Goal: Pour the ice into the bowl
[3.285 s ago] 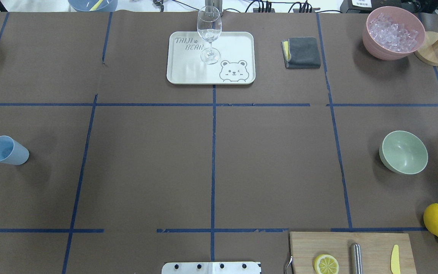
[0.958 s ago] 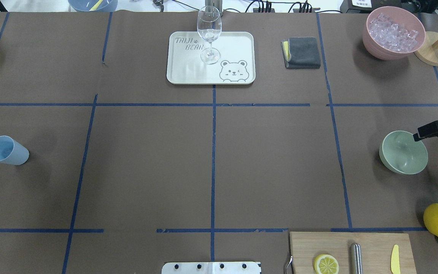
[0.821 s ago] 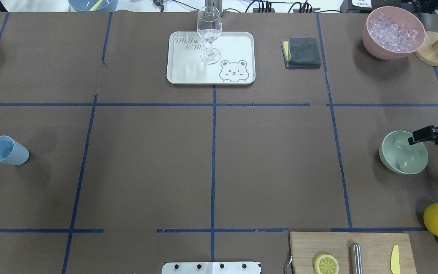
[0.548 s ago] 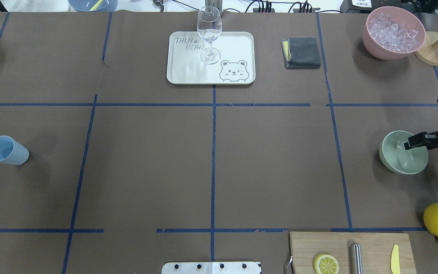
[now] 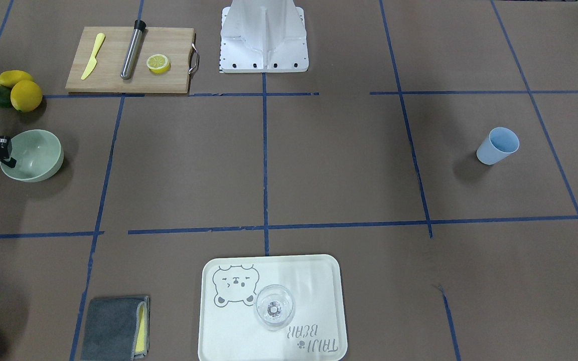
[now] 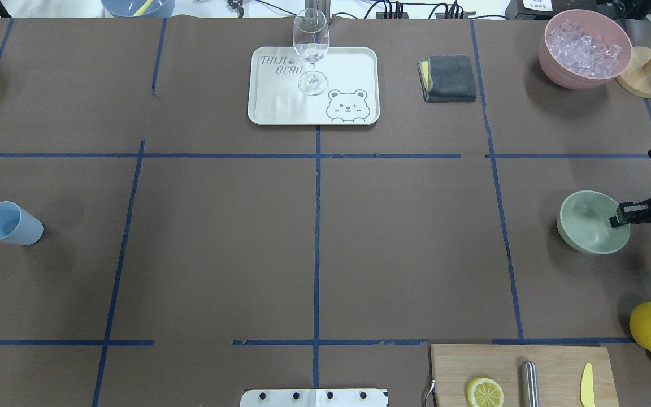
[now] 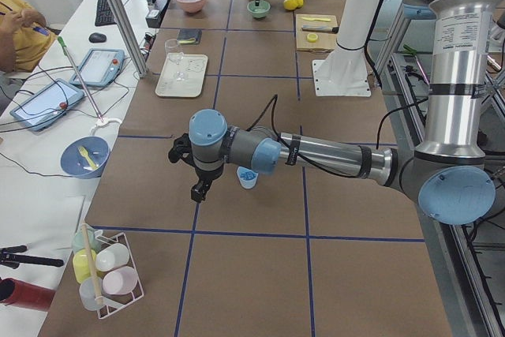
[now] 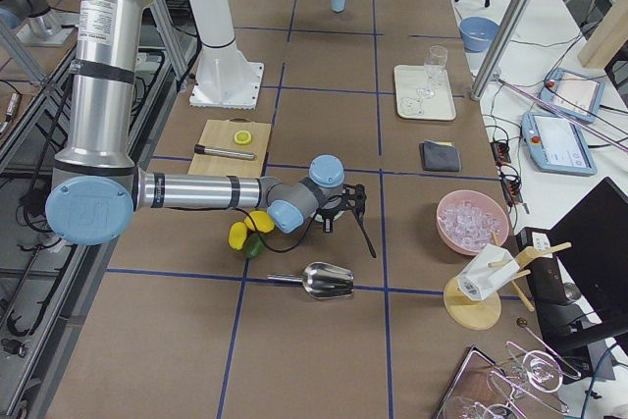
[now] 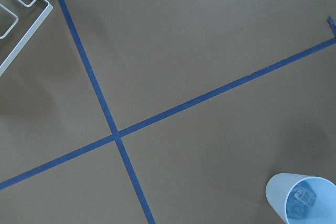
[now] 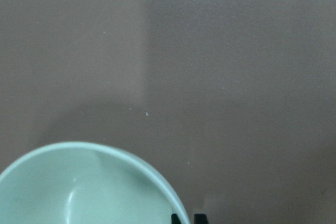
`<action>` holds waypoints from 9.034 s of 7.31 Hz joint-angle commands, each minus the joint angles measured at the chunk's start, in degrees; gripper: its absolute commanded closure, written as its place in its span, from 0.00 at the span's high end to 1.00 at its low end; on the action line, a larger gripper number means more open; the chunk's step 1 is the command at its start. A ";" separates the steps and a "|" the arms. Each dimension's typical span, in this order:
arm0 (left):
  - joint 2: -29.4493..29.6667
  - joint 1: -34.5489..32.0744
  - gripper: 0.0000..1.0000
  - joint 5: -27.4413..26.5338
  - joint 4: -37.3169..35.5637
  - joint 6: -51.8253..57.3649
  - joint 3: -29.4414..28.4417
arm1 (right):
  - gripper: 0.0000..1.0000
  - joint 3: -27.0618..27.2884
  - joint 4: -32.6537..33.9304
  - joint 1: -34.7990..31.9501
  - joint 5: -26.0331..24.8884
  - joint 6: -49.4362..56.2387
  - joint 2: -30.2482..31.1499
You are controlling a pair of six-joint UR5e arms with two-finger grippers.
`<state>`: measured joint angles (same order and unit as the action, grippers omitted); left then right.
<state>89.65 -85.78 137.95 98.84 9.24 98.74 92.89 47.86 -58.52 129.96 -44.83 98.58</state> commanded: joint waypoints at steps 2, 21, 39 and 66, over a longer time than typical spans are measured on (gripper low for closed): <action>0.09 0.00 1.00 0.04 1.88 0.16 0.05 | 0.00 5.97 0.66 0.77 2.04 -11.59 -2.76; -15.07 27.75 1.00 -22.92 48.71 -43.76 4.53 | 1.00 -0.26 29.13 33.03 -27.57 -51.24 -51.13; -20.84 82.09 1.00 -110.34 78.17 -75.46 -13.74 | 1.00 14.60 30.98 24.94 -27.13 -50.62 -41.98; 10.44 69.34 0.00 -96.90 63.46 -23.53 -3.46 | 1.00 21.20 33.71 13.62 -14.67 -40.89 -31.81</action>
<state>98.08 -16.77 41.32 168.45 -20.86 93.50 113.74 81.78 -42.42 112.54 -88.73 63.98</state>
